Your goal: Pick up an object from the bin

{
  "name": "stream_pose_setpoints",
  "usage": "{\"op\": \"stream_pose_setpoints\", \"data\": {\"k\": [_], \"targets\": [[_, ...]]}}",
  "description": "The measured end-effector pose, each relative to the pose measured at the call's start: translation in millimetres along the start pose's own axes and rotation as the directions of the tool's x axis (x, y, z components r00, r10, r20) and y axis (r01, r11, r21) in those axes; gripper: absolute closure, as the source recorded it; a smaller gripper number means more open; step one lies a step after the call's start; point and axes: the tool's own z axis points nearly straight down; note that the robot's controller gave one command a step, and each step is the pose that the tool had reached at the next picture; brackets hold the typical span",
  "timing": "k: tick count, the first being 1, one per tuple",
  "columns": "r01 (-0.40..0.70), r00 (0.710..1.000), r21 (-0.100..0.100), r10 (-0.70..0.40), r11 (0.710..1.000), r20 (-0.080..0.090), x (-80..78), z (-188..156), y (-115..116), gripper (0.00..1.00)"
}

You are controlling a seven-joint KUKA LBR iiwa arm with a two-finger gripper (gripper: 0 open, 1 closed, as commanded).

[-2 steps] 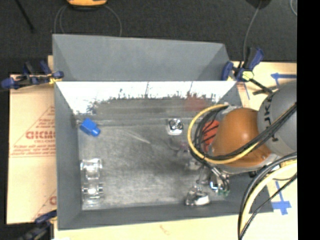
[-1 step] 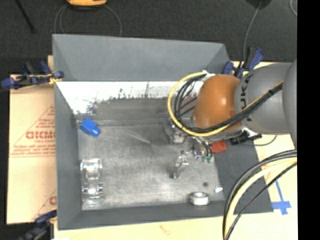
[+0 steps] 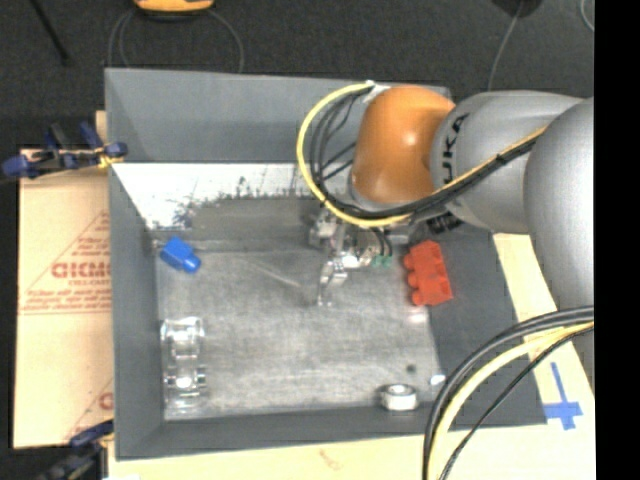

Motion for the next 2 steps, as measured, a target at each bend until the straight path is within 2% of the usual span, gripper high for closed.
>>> {"op": "stream_pose_setpoints", "data": {"k": [1,2], "targets": [[0.023,1.0,-0.002,-0.023,1.0,0.0,8.2,11.7,50.0,0.0],[-0.026,1.0,-0.01,0.026,1.0,-0.003,-16.8,26.5,4.0,0.0]]}}
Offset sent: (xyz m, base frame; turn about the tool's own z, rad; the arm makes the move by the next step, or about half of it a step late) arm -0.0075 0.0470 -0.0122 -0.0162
